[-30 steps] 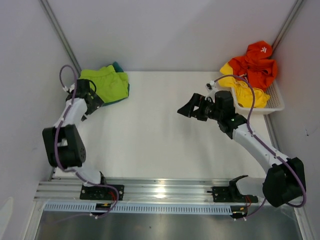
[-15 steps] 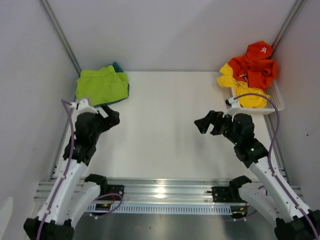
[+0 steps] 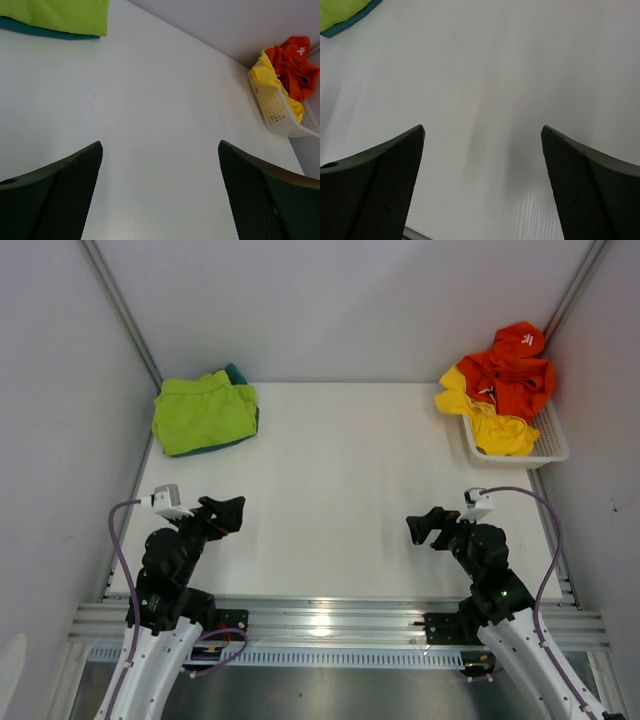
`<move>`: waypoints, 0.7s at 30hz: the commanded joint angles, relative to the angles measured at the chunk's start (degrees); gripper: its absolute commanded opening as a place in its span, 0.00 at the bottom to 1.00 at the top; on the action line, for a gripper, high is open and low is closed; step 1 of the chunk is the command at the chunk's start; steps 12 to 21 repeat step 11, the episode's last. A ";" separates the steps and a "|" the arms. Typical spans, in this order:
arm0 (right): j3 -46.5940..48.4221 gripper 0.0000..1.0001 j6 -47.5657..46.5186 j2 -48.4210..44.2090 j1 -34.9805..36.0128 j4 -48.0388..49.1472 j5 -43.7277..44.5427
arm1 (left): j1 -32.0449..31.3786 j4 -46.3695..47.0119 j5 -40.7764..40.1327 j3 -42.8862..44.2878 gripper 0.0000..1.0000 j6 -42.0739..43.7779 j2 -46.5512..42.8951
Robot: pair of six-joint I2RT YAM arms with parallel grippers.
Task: Fold and stack the shorts
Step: Neatly place the folded shorts to the corner
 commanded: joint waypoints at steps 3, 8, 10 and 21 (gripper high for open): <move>-1.79 1.00 0.66 -5.36 -0.07 1.66 1.44 | -1.73 1.70 0.43 -0.38 0.99 -1.51 -0.47; -2.33 0.98 0.84 -5.54 -0.07 2.10 1.53 | -1.99 2.32 0.78 -1.43 0.99 -1.68 1.46; -2.33 0.98 1.10 -5.19 -0.07 2.19 1.70 | -1.99 2.32 0.78 -1.69 0.99 -1.86 1.73; -2.15 0.98 1.10 -4.66 -0.07 2.28 1.70 | -1.99 2.32 0.87 -1.78 0.99 -1.95 1.73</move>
